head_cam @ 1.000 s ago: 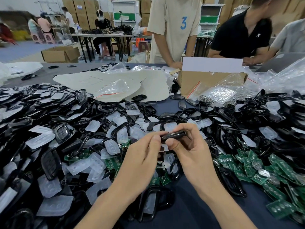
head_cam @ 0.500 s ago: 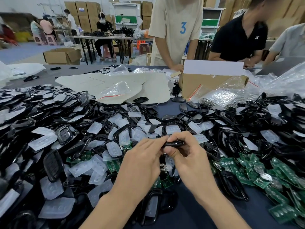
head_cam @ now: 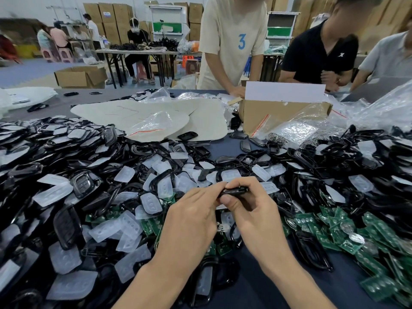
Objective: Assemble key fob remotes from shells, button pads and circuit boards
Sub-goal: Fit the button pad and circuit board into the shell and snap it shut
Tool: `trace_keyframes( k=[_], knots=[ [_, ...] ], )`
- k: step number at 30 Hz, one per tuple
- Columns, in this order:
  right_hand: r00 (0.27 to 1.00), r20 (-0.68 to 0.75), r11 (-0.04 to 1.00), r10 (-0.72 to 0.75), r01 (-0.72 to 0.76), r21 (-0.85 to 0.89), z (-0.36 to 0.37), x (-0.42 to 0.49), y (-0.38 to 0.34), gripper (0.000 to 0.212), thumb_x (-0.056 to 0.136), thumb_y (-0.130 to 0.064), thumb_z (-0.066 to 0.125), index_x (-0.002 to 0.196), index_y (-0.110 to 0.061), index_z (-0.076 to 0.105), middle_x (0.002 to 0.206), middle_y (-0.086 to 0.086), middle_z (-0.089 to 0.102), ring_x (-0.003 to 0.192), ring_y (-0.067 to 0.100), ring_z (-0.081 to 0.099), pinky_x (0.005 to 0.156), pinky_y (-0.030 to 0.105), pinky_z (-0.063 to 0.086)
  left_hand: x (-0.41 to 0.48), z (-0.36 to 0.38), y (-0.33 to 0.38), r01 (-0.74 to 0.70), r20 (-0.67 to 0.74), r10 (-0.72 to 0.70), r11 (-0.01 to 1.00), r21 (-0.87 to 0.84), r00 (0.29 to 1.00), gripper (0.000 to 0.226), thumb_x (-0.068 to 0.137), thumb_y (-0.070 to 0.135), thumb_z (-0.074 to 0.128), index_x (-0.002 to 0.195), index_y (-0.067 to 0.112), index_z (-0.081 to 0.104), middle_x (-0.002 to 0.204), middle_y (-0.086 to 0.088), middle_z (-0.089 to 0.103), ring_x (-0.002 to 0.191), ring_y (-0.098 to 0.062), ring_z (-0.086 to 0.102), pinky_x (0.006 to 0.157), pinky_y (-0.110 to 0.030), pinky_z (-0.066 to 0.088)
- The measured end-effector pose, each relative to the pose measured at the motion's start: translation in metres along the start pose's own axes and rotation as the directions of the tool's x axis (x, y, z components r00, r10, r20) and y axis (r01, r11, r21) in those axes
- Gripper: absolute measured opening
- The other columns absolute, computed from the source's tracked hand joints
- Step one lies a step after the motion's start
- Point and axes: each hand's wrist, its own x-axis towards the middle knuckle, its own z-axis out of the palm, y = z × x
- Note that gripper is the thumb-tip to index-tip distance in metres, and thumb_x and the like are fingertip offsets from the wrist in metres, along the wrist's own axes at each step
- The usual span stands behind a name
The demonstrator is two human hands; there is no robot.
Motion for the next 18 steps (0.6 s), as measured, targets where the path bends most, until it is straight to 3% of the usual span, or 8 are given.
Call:
trace_keyframes(
  k=[3,5,7,10,14,18],
  knots=[
    [0.999,0.031,0.996,0.017,-0.019,0.083,0.002,-0.001,-0.001,0.018,0.097,-0.030,0.062,0.111,-0.042,0.064,0.109,-0.009,0.073,0.103,0.014,0.071,0.089,0.024,0.055,0.000,0.002,-0.005,0.027,-0.032,-0.028,0.999,-0.022,0.999,0.041,0.087,0.000,0.067,0.125,0.016,0.068,0.098,0.007,0.073,0.090,-0.011,0.067,0.074,-0.034,0.059],
    [0.997,0.039,0.975,0.070,-0.077,0.209,0.003,0.000,0.001,0.026,0.098,-0.036,0.054,0.121,-0.033,0.064,0.113,-0.006,0.074,0.104,0.016,0.072,0.088,0.022,0.055,-0.001,0.003,-0.009,0.044,-0.061,-0.046,0.998,-0.038,0.997,0.033,0.091,0.011,0.066,0.124,0.017,0.068,0.102,0.007,0.073,0.091,-0.013,0.067,0.076,-0.037,0.059],
    [0.979,0.068,0.875,0.193,-0.203,0.438,0.005,0.002,0.001,0.037,0.097,-0.036,0.049,0.127,-0.020,0.064,0.117,0.003,0.074,0.106,0.020,0.072,0.088,0.025,0.056,-0.001,0.003,-0.010,0.078,-0.086,-0.083,0.995,-0.066,0.993,0.030,0.094,0.023,0.060,0.123,0.019,0.069,0.107,0.009,0.071,0.096,-0.012,0.066,0.083,-0.035,0.057],
    [0.926,0.174,0.667,0.335,-0.363,0.650,0.007,0.003,-0.004,0.043,0.098,-0.035,0.048,0.124,-0.006,0.067,0.126,0.023,0.067,0.112,0.031,0.068,0.091,0.040,0.059,0.001,0.004,-0.010,0.122,-0.105,-0.135,0.986,-0.117,0.985,0.032,0.091,0.021,0.063,0.122,0.025,0.071,0.109,0.015,0.065,0.101,-0.007,0.062,0.088,-0.024,0.051],
    [0.863,0.358,0.459,0.357,-0.496,0.737,0.008,0.002,-0.009,0.051,0.099,-0.044,0.047,0.125,-0.005,0.069,0.130,0.028,0.062,0.123,0.037,0.062,0.092,0.040,0.058,0.001,0.004,-0.009,0.126,-0.097,-0.138,0.985,-0.121,0.986,0.030,0.091,0.016,0.070,0.120,0.025,0.073,0.101,0.016,0.058,0.094,-0.007,0.058,0.079,-0.020,0.048],
    [0.846,0.389,0.374,0.364,-0.515,0.771,0.006,0.006,-0.011,0.062,0.102,-0.048,0.044,0.135,0.002,0.058,0.136,0.032,0.056,0.124,0.034,0.063,0.093,0.035,0.057,0.001,0.000,-0.010,0.102,-0.104,-0.112,0.990,-0.095,0.988,0.030,0.092,0.014,0.068,0.120,0.022,0.073,0.094,0.010,0.057,0.089,-0.010,0.056,0.076,-0.021,0.048]
  ],
)
